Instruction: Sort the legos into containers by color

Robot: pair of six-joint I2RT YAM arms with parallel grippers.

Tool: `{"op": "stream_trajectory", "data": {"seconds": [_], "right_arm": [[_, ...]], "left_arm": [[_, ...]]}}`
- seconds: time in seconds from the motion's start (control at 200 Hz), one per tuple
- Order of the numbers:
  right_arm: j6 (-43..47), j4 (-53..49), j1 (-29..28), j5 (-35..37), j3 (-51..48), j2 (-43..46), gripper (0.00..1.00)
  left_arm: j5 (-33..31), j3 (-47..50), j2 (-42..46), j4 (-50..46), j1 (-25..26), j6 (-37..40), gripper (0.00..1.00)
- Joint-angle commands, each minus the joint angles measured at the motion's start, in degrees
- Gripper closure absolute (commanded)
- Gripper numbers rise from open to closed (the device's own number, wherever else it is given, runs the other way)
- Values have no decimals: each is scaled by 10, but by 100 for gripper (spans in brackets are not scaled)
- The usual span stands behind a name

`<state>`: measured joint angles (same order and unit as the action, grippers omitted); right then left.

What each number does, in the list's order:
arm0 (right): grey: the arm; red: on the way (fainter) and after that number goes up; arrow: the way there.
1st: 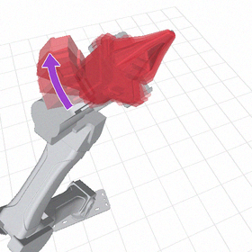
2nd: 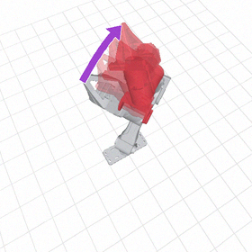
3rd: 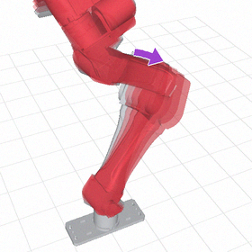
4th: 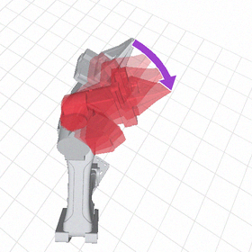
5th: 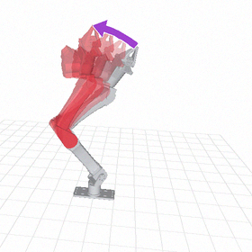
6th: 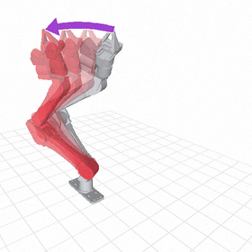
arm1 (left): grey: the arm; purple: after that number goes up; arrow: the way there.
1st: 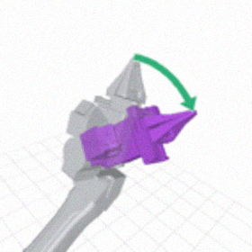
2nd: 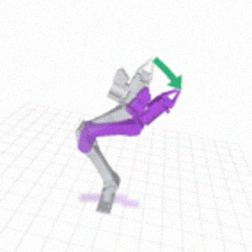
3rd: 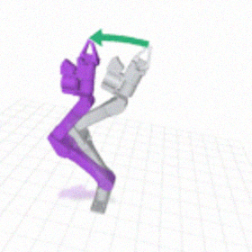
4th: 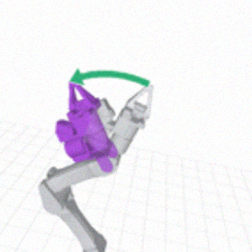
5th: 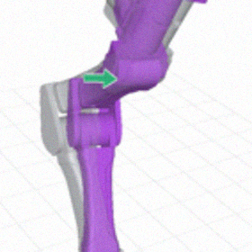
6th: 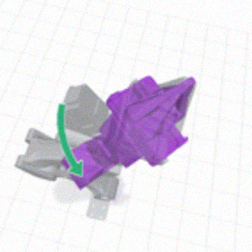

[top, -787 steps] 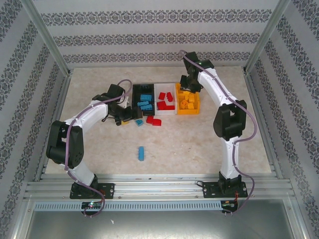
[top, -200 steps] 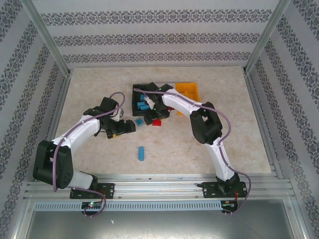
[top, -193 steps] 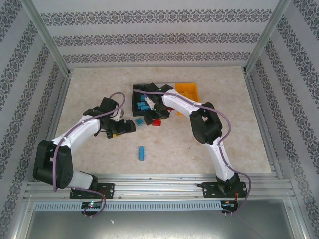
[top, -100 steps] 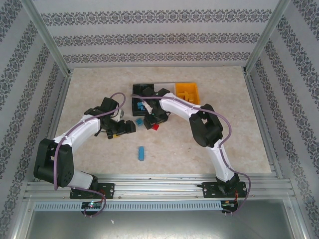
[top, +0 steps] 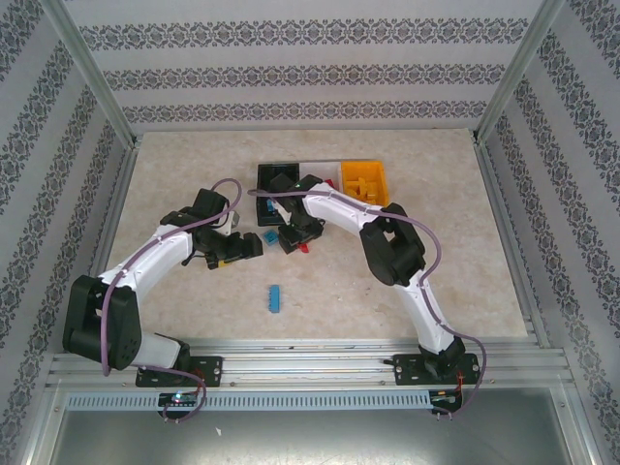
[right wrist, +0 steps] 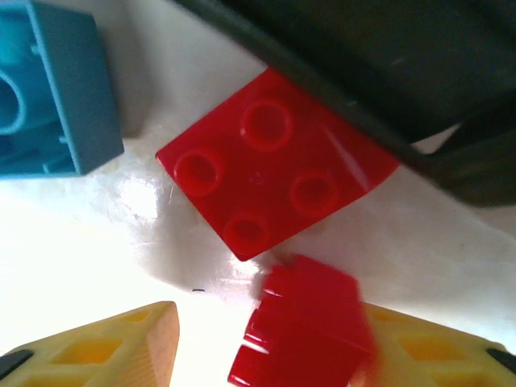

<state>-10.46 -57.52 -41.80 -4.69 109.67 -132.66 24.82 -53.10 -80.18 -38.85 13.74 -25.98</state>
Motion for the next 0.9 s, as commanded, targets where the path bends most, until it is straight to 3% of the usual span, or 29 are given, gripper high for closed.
{"op": "stream_trajectory", "data": {"seconds": [0.0, 0.285, 0.575, 0.754, 0.894], "right_arm": [[-3, -5, -2, 27, -16, 1, 52], [-27, 13, 5, 53, -68, 76, 73], [-79, 35, 48, 22, -102, 175, 79], [-89, 26, 99, 5, -37, 152, 79], [-95, -8, 141, -8, 102, 69, 80]], "left_arm": [[1, 2, -3, -2, -7, -11, 12], [13, -10, -23, 19, -6, -19, 12], [21, -9, -35, 37, -7, -25, 12], [28, -17, -42, 36, -6, -20, 12], [19, -25, -35, 29, -6, -22, 12]]}}
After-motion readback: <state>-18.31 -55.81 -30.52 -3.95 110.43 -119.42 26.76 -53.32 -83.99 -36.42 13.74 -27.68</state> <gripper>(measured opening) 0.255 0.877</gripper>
